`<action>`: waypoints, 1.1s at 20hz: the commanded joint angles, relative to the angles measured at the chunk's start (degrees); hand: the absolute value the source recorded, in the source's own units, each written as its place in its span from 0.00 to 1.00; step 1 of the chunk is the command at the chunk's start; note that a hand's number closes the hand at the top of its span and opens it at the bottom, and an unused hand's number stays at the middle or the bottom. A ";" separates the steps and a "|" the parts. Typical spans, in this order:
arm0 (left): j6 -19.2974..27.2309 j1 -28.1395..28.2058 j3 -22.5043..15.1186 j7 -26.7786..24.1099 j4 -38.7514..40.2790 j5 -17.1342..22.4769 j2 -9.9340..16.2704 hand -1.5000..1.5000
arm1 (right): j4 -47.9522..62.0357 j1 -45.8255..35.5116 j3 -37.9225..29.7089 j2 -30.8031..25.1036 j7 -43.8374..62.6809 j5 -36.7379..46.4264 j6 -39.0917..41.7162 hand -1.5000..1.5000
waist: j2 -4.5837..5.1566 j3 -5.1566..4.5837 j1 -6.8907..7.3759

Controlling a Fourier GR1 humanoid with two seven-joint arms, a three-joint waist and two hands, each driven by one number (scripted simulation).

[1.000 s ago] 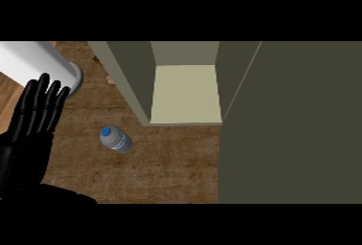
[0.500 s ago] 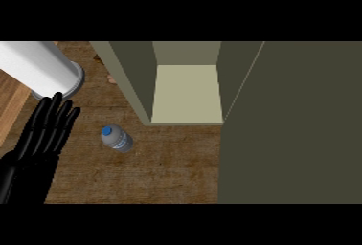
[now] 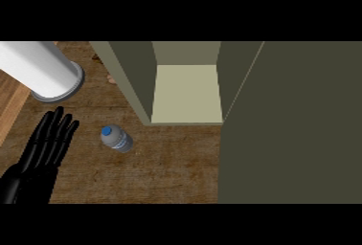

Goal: Pick up the bottled water, place it into the cabinet and close the cabinet

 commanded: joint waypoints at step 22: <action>2.36 -10.87 9.27 -29.51 45.40 -6.66 -2.71 0.00 | -9.17 18.87 0.84 -3.63 -10.69 -1.49 5.69 0.00 | 0.12 -0.06 -1.01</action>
